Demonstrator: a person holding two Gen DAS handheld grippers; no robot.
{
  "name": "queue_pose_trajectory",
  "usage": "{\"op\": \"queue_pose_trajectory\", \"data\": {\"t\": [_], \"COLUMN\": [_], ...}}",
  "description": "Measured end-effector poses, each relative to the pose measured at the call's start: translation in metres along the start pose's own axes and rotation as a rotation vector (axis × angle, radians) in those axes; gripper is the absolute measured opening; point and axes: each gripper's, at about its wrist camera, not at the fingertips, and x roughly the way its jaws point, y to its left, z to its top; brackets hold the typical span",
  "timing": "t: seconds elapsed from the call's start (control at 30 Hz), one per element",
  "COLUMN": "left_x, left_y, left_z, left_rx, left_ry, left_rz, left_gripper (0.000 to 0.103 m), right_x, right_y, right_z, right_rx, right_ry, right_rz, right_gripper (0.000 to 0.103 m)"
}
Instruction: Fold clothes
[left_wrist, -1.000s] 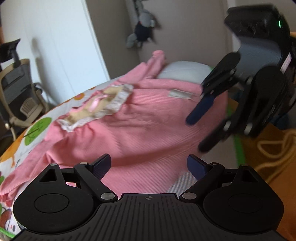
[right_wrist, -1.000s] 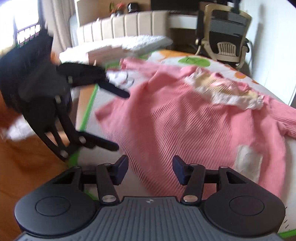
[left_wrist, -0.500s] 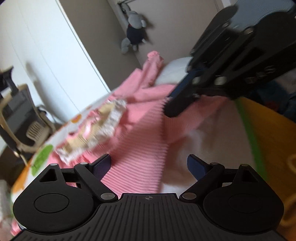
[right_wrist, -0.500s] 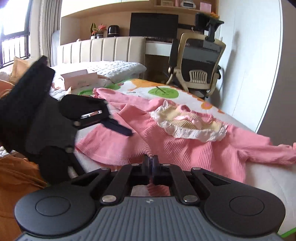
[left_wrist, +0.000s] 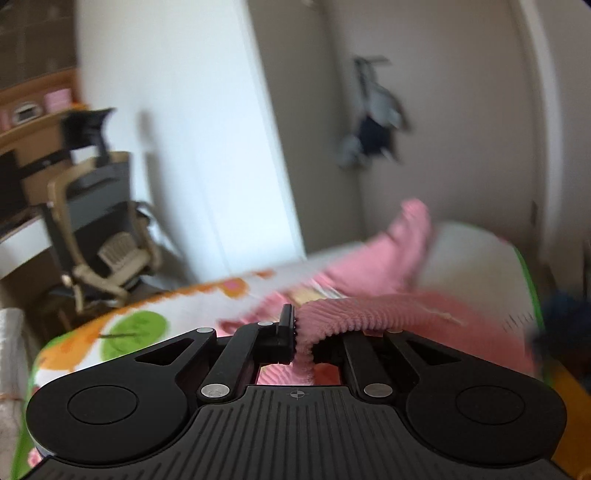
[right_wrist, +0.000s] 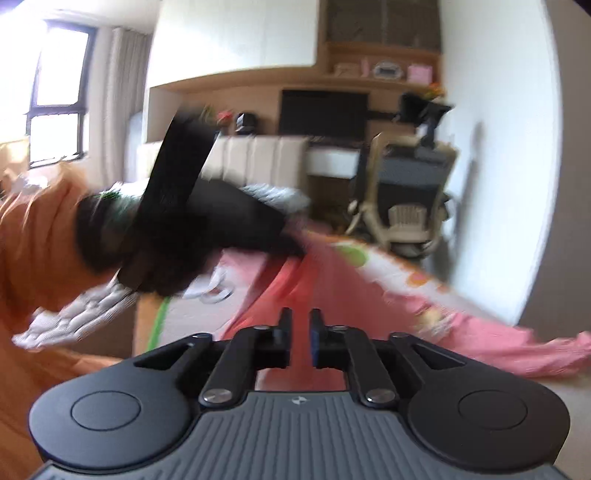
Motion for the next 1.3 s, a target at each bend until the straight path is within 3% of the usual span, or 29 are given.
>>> {"op": "queue_pose_trajectory", "data": {"t": [0.1,0.2,0.27,0.3,0.33,0.37,0.43,0.5,0.57,0.6,0.67,0.77,0.83,0.9,0.93,1.03,1.17,1.3], "left_x": [-0.005,-0.004,-0.002,-0.001,-0.002,-0.004,-0.009,-0.016,-0.022,-0.023,-0.021,-0.008,0.007,0.023,0.03,0.037,0.031,0.022], "left_y": [0.007,0.009,0.008,0.008,0.006,0.005,0.003,0.003,-0.004,-0.011,-0.028,-0.054,-0.065,-0.074,-0.072,-0.056,-0.017,-0.003], "left_z": [0.007,0.004,0.003,0.002,0.0,-0.004,-0.012,-0.02,-0.029,-0.034,-0.043,-0.056,-0.061,-0.065,-0.065,-0.054,-0.026,-0.009], "left_rx": [-0.012,0.0,0.005,0.009,0.015,0.024,0.046,0.076,0.138,0.178,0.266,0.4,0.449,0.477,0.454,0.321,0.09,0.056], "left_ry": [-0.016,-0.007,0.007,0.015,0.021,0.027,0.037,0.053,0.067,0.072,0.082,0.084,0.093,0.107,0.123,0.127,0.101,0.056], "left_rz": [0.016,0.008,-0.012,-0.025,-0.04,-0.057,-0.097,-0.147,-0.185,-0.191,-0.182,-0.12,-0.052,0.001,0.004,-0.012,-0.056,-0.036], "left_gripper": [0.007,0.007,0.007,0.007,0.009,0.013,0.017,0.028,0.052,0.055,0.068,0.079,0.072,0.038,0.009,0.006,0.006,0.006], "right_x": [0.036,0.065,0.08,0.084,0.087,0.087,0.078,0.061,0.043,0.037,0.03,0.029,0.027,0.033,0.035,0.044,0.056,0.068], "right_y": [0.015,0.028,0.034,0.035,0.034,0.029,0.019,0.008,-0.004,-0.008,-0.01,-0.004,-0.001,0.002,0.003,0.007,0.013,0.018], "right_z": [-0.021,-0.035,-0.042,-0.044,-0.044,-0.042,-0.032,-0.017,0.001,0.008,0.019,0.03,0.031,0.023,0.019,0.006,-0.011,-0.028], "right_rx": [-0.008,-0.102,-0.155,-0.173,-0.174,-0.166,-0.154,-0.15,-0.147,-0.152,-0.169,-0.205,-0.225,-0.215,-0.208,-0.189,-0.164,-0.138], "right_ry": [0.13,0.197,0.222,0.223,0.227,0.218,0.177,0.108,0.046,0.026,-0.004,-0.024,-0.027,0.001,0.017,0.063,0.124,0.186], "right_rz": [0.018,-0.012,-0.027,-0.031,-0.03,-0.044,-0.09,-0.152,-0.205,-0.217,-0.227,-0.206,-0.185,-0.167,-0.157,-0.129,-0.092,-0.055], "right_gripper": [0.024,0.04,0.041,0.038,0.015,0.0,0.0,0.0,0.0,0.0,0.0,0.0,0.0,0.0,0.0,0.001,0.016,0.016]}}
